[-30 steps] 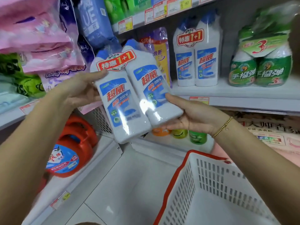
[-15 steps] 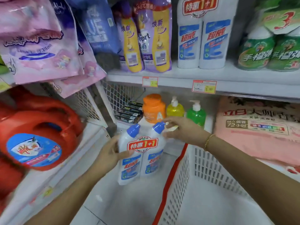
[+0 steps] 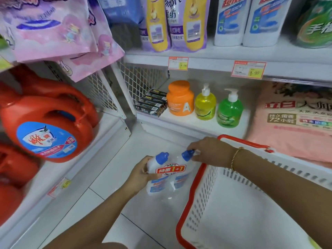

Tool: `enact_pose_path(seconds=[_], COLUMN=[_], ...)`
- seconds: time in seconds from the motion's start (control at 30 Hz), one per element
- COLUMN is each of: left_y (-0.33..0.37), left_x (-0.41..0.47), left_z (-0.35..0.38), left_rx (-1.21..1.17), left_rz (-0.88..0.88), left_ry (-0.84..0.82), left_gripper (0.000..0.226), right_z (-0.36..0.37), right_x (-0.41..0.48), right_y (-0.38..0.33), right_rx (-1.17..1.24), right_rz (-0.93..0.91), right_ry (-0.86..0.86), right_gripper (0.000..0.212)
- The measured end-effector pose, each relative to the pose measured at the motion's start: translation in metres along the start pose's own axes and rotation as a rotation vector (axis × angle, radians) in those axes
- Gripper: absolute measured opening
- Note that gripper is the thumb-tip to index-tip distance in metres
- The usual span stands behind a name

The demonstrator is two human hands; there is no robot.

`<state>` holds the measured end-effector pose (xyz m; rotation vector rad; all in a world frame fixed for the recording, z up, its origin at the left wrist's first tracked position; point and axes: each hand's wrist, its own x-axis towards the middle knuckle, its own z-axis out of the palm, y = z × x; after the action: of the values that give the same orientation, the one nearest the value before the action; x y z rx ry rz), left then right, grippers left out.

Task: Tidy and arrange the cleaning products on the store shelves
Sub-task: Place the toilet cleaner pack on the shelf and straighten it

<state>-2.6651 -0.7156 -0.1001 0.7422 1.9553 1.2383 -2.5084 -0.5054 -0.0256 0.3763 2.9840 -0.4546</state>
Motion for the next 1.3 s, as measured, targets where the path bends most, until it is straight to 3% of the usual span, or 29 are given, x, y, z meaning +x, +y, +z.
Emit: enact_pose_path(seconds=[0.13, 0.37, 0.5, 0.63, 0.77, 0.87, 1.03, 1.3], left_y=[-0.007, -0.013, 0.021, 0.099, 0.204, 0.277, 0.371, 0.395], left_x=[-0.003, -0.016, -0.015, 0.0, 0.025, 0.06, 0.139, 0.206], left_z=[-0.011, -0.035, -0.049, -0.047, -0.011, 0.032, 0.093, 0.128], left_rx=[0.1, 0.23, 0.222, 0.185, 0.235, 0.211, 0.113, -0.032], left_rz=[-0.011, -0.025, -0.025, 0.112, 0.383, 0.543, 0.633, 0.431], left_ry=[0.044, 0.133, 0.123, 0.094, 0.047, 0.048, 0.107, 0.207], left_gripper=[0.046, 0.04, 0.032, 0.024, 0.003, 0.016, 0.045, 0.062], right_z=[0.003, 0.015, -0.009, -0.077, -0.146, -0.174, -0.177, -0.18], right_x=[0.009, 0.021, 0.021, 0.012, -0.014, -0.038, -0.065, -0.062], right_y=[-0.013, -0.045, -0.042, -0.01, 0.041, 0.089, 0.147, 0.147], right_rx=[0.007, -0.055, 0.006, 0.074, 0.063, 0.026, -0.203, -0.315], right_rz=[-0.04, -0.126, -0.129, -0.084, 0.159, 0.383, 0.742, 0.754], right_ry=[-0.019, -0.153, -0.1, 0.301, 0.842, 1.147, 0.922, 0.82], right_gripper=[0.033, 0.033, 0.035, 0.029, 0.029, 0.025, 0.05, 0.056])
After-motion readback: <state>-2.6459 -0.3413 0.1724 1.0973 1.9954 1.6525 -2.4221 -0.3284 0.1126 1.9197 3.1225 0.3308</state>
